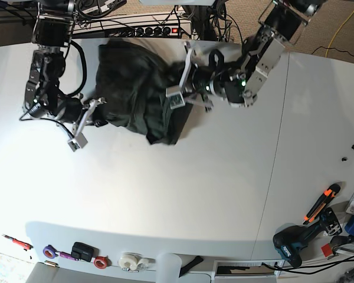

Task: Layout the t-shirt on the table in an organized manner, then fold the t-shirt properly
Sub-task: 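Grasp opposite sides of the folded shirt with both grippers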

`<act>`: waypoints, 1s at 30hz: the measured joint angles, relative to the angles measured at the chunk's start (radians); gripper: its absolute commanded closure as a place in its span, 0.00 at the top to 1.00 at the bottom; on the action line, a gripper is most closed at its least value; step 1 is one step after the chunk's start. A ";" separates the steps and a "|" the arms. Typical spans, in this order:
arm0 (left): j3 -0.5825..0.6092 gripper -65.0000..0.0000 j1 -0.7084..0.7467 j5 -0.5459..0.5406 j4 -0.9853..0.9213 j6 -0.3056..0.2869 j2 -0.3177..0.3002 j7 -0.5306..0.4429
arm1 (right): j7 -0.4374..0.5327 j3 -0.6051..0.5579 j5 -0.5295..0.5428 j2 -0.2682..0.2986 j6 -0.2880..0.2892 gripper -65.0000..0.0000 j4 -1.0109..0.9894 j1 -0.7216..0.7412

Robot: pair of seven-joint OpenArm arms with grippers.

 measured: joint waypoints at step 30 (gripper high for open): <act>0.000 0.00 -0.153 0.316 -0.006 0.279 0.002 -0.287 | -0.233 0.214 0.786 -0.019 -0.008 0.00 -0.010 -0.237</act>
